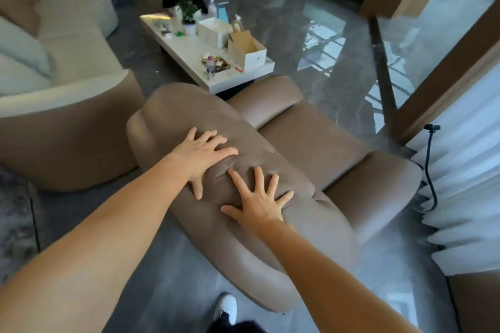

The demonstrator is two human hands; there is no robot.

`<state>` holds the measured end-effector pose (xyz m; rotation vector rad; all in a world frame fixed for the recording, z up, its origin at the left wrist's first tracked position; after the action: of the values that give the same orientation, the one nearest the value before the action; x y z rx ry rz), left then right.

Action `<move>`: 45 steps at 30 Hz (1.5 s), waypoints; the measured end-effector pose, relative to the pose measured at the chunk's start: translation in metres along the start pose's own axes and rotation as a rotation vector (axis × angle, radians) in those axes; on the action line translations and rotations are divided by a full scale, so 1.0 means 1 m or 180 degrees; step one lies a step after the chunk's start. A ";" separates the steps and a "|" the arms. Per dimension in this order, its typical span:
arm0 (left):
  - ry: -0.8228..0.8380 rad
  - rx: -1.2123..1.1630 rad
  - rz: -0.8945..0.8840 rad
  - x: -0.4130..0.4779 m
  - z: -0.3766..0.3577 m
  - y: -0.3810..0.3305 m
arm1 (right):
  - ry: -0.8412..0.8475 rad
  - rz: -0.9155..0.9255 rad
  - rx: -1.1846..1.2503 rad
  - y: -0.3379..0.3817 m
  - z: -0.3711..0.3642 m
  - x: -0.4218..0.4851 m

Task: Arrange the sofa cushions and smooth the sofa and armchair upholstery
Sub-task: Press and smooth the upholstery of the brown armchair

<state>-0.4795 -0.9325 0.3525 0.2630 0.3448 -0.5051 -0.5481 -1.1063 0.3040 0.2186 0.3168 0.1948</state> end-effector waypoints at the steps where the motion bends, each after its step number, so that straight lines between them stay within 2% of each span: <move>1: -0.0072 -0.0043 0.0001 0.001 0.001 -0.005 | -0.0020 -0.0007 -0.0004 -0.007 0.000 -0.003; 4: -0.0147 -0.0444 0.0216 0.002 0.003 -0.036 | 0.0037 -0.0071 -0.0035 -0.024 0.004 -0.012; 7: -0.0362 -0.0876 0.0612 -0.007 -0.007 -0.090 | 0.0032 0.0116 -0.0153 -0.050 0.003 -0.038; 16: -0.0471 -0.0934 0.1068 0.003 0.012 -0.215 | 0.0012 0.0586 -0.0133 -0.167 0.019 -0.083; 25: -0.0336 -0.1195 0.1639 0.071 0.081 -0.339 | 0.0183 0.1052 -0.0216 -0.318 0.079 -0.084; 28: -0.0258 -0.1203 0.1590 0.096 0.106 -0.374 | 0.0375 0.1051 -0.0210 -0.366 0.105 -0.076; 34: -0.0758 -0.1248 0.0854 0.122 0.138 -0.376 | 0.0676 0.0773 -0.0358 -0.442 0.157 -0.063; 39: -0.0590 -0.1569 0.0852 0.122 0.132 -0.371 | 0.0984 0.0493 -0.0325 -0.494 0.187 -0.056; 42: -0.0477 -0.1586 0.0785 0.128 0.128 -0.395 | 0.1075 0.0362 0.0225 -0.518 0.203 -0.047; 45: -0.0494 -0.1583 0.0852 0.149 0.134 -0.424 | 0.0706 0.0368 0.0914 -0.534 0.213 -0.034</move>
<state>-0.5403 -1.3971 0.3499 -0.2107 0.2684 -0.1632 -0.4271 -1.6640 0.3822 0.5018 0.5539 0.2888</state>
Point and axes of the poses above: each hand's wrist, its own x-axis towards the middle knuckle, its own z-axis out of the back of the hand, y = z × x, the point moved 3 cm from there along x, towards the middle knuckle, and after that the axes turned 4 degrees about -z, right-handed, at the moved point
